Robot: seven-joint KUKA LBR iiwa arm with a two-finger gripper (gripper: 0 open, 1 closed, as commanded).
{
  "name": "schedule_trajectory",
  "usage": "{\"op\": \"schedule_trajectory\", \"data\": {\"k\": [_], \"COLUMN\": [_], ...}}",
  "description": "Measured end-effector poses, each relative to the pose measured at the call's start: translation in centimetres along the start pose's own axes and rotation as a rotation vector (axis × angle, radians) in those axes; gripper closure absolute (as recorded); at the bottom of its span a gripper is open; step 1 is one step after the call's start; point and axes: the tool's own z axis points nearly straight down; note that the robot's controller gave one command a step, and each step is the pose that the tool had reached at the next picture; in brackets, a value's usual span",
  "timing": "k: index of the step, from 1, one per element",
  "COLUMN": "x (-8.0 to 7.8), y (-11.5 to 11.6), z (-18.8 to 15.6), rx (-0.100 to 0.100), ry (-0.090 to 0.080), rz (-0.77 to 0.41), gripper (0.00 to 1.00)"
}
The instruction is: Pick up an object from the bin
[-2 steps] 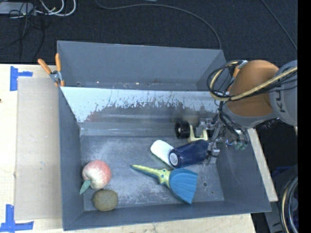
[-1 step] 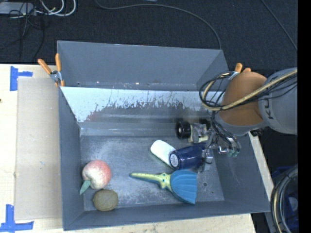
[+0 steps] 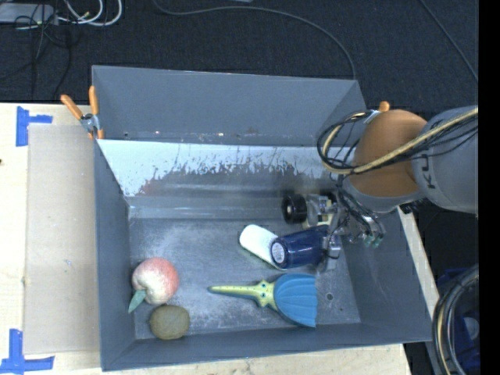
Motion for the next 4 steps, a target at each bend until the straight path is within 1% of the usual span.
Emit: {"op": "schedule_trajectory", "data": {"k": [2,3,4], "x": [0.2,0.2,0.0], "y": [0.0,0.1,0.1], "z": [-0.6,-3.3,-4.5], "rx": [0.0,-0.001,0.001], "ry": [0.003,0.002,-0.003], "rz": [-0.001,-0.002,-0.002], "gripper": [1.0,1.0,1.0]}}
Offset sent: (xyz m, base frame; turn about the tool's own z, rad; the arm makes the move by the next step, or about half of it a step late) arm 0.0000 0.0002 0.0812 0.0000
